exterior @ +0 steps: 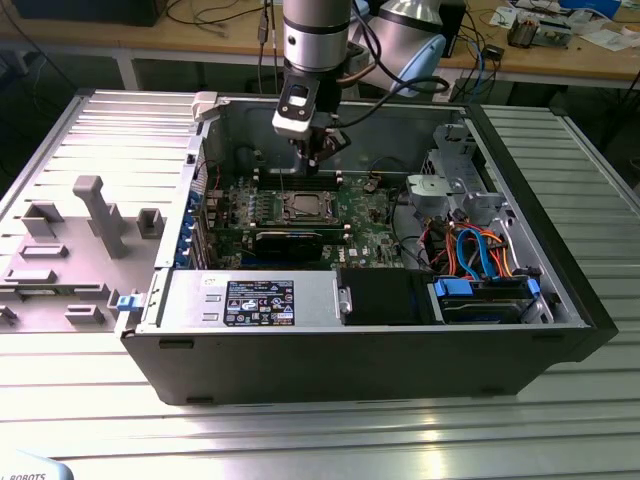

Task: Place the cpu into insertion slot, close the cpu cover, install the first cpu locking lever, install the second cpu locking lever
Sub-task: 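Install the first cpu locking lever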

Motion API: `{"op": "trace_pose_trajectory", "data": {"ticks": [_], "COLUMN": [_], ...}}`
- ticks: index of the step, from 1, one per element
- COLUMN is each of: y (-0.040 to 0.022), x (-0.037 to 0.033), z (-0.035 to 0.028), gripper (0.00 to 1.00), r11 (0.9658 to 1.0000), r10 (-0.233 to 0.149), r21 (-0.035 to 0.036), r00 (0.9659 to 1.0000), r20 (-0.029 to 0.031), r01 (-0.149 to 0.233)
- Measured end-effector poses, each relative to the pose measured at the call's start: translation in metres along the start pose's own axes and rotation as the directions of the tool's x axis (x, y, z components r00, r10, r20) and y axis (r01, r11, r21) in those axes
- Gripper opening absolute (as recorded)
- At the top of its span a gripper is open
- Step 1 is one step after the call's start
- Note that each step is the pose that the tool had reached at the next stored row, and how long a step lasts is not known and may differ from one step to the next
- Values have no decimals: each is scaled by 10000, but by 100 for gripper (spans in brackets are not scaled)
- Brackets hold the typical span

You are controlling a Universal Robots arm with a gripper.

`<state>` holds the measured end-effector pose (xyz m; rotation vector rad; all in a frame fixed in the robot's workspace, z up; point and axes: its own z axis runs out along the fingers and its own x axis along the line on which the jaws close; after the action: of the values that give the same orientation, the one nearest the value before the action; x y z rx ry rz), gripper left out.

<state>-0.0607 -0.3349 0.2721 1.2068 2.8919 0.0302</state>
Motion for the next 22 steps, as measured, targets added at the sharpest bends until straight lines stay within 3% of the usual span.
{"op": "trace_pose_trajectory", "data": {"ticks": [3,5,10,13,15,22], "y": [0,0,0,0,0,0], "x": [0,0,0,0,0,0], "z": [0,0,0,0,0,0], "gripper": [11,11,11,11,11,11], "r11": [9966,9943,9802,9720,9686,9680], "r10": [-820,-1064,-1980,-2351,-2485,-2508], "r21": [-1,-1,-4,-6,-6,-6], "r00": [9966,9943,9802,9720,9686,9680], "r20": [-17,-22,-41,-49,-51,-52], "r01": [820,1064,1980,2351,2485,2508]}}
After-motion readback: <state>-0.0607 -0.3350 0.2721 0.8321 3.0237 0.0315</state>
